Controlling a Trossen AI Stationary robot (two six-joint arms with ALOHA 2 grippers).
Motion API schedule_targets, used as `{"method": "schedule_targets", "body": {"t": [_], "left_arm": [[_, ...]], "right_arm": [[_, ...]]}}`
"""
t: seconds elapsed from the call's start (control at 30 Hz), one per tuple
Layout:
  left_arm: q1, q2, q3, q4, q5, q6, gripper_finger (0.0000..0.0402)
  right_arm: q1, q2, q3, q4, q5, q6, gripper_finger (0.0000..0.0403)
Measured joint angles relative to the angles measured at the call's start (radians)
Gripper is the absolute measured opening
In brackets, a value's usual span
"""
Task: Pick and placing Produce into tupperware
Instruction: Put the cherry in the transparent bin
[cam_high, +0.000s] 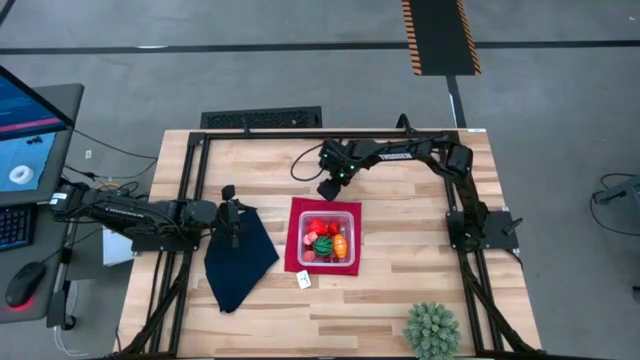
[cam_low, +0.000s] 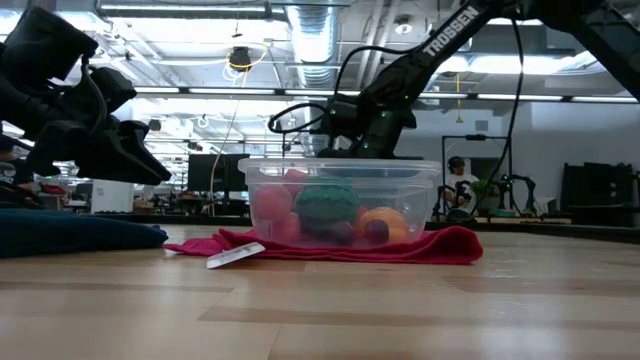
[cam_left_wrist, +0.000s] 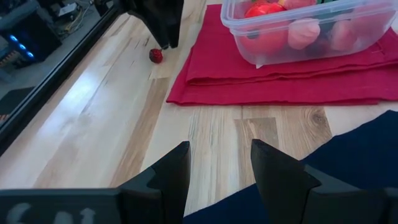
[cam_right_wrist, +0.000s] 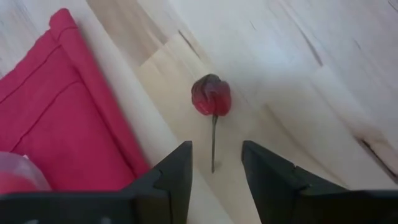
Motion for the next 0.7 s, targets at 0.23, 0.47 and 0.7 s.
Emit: {"method": "schedule_targets", "body": {"t": [0.23, 0.47, 0.7], "left_arm": [[0.000, 0.000, 0.000, 0.000, 0.000, 0.000, 0.0160], [0.000, 0.000, 0.000, 0.000, 0.000, 0.007, 0.0160], [0.000, 0.000, 0.000, 0.000, 0.000, 0.010, 0.0160]], "right_arm": [[0.001, 0.034, 0.043, -0.043, 0.012, 0.002, 0.0136], [-0.001, 0.041, 0.080, -0.054, 0.023, -0.023, 0.0016], [0.015, 0.043, 0.177, -0.153, 0.080, -0.056, 0.0010]]}}
